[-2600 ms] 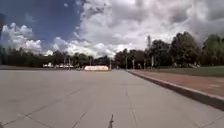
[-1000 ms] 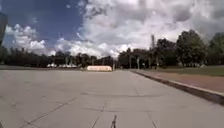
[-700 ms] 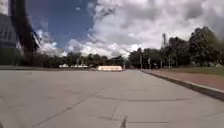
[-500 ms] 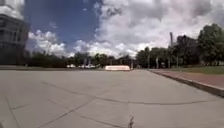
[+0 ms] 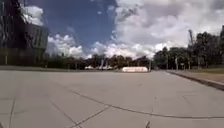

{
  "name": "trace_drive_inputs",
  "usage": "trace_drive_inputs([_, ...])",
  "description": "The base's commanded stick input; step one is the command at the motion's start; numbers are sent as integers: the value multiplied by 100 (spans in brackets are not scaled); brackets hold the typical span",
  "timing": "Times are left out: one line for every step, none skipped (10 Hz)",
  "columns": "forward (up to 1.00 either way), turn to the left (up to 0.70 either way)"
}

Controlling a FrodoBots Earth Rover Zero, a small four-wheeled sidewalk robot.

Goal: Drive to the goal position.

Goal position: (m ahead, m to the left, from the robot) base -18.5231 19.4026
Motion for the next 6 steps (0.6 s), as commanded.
trace_drive_inputs([100, 40])
trace_drive_inputs([100, 40])
trace_drive_inputs([100, 40])
trace_drive_inputs([100, 40])
trace_drive_inputs([100, 40])
trace_drive_inputs([100, 40])
